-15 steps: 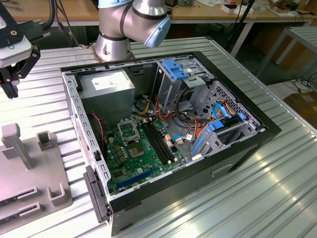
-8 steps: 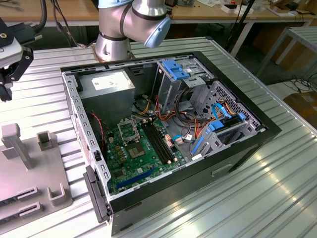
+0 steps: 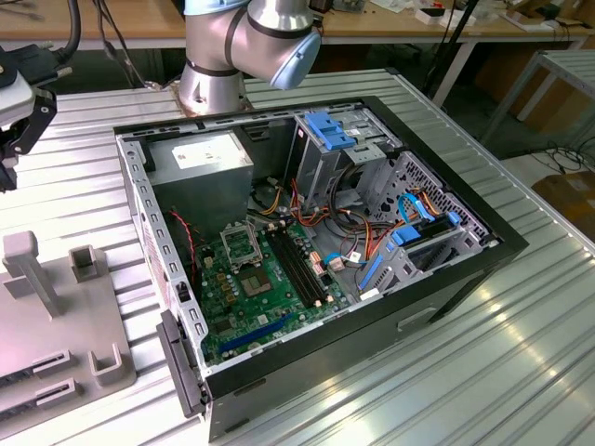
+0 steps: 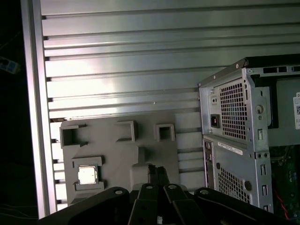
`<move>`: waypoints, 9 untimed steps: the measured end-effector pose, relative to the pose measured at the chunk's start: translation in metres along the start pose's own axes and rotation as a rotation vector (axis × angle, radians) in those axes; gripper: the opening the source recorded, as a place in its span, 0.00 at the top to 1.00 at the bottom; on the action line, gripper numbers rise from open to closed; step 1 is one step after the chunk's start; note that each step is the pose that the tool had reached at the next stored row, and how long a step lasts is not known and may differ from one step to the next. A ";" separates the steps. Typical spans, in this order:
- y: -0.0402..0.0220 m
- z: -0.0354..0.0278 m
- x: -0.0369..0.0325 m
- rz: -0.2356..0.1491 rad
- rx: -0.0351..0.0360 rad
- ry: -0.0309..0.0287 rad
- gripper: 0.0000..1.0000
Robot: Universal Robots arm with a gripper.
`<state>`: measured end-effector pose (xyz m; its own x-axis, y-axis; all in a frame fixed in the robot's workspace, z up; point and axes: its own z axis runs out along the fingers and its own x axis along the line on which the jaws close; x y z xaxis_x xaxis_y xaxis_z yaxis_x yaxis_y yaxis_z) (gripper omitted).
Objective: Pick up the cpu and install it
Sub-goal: 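Reach for the cpu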
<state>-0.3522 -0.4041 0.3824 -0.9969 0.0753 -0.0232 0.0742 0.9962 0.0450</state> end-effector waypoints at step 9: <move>-0.0004 0.0000 0.0043 0.000 0.0000 0.0000 0.89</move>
<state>-0.3566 -0.4042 0.3824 -0.9969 0.0753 -0.0232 0.0742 0.9962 0.0450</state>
